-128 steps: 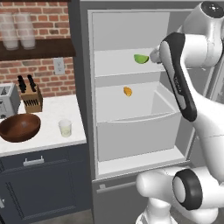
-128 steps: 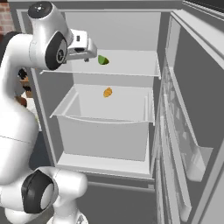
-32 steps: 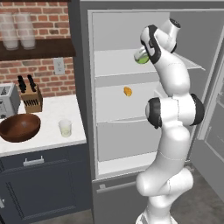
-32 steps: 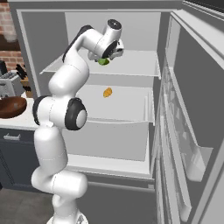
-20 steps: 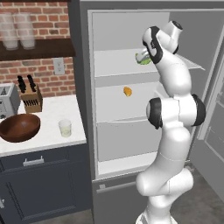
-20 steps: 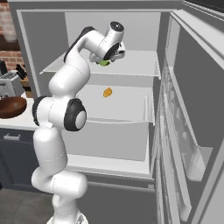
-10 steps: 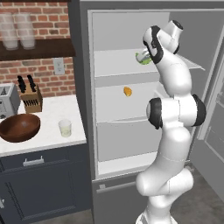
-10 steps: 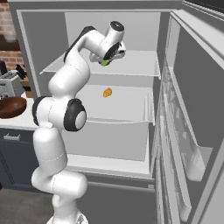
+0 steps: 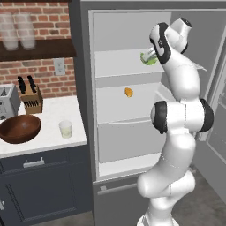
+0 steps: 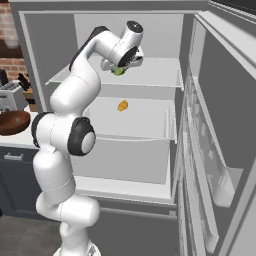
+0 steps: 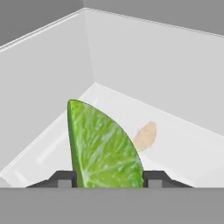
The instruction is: Grab a lemon wedge from the fridge and one ice cube from the ice bowl, and put them in the glass of lemonade.
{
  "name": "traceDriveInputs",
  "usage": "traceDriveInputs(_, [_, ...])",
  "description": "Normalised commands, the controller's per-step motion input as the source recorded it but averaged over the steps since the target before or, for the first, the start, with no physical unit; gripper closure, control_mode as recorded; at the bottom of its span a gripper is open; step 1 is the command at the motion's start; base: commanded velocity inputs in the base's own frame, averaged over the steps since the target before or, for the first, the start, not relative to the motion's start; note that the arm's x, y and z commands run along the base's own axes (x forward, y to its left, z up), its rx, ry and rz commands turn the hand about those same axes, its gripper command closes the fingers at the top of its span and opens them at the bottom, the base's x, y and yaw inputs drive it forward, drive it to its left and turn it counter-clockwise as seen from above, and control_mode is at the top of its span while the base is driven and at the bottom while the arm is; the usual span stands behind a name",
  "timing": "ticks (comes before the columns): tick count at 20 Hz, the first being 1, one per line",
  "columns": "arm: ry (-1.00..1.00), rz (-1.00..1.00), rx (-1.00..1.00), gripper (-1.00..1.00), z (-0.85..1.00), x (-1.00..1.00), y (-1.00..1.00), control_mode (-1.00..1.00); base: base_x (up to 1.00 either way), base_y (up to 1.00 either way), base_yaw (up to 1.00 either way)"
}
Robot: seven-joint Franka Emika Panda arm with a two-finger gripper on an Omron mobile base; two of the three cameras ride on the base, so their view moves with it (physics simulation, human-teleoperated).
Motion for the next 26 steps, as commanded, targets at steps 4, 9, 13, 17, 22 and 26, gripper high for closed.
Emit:
traceDriveInputs(4, [-0.09, 0.00, 0.00, 1.00, 0.01, -1.00, 0.00, -1.00, 0.00, 0.00, 0.00])
traceDriveInputs(9, [-0.03, 0.00, 0.00, 1.00, 0.12, -1.00, 0.03, -1.00, 0.00, 0.00, 0.00])
traceDriveInputs(13, [0.00, 0.00, 0.00, 1.00, 0.00, -1.00, 0.00, -1.00, 0.00, 0.00, 0.00])
traceDriveInputs(17, [0.01, -0.03, 0.00, 1.00, 0.00, -1.00, 0.08, -1.00, 0.00, 0.00, 0.00])
traceDriveInputs(22, [0.11, -0.17, 0.00, 1.00, -0.14, -0.96, 0.27, -1.00, 0.00, 0.00, 0.00])
traceDriveInputs(26, [0.23, -0.29, -0.03, 1.00, -0.43, -0.67, 0.27, -1.00, 0.00, 0.00, 0.00])
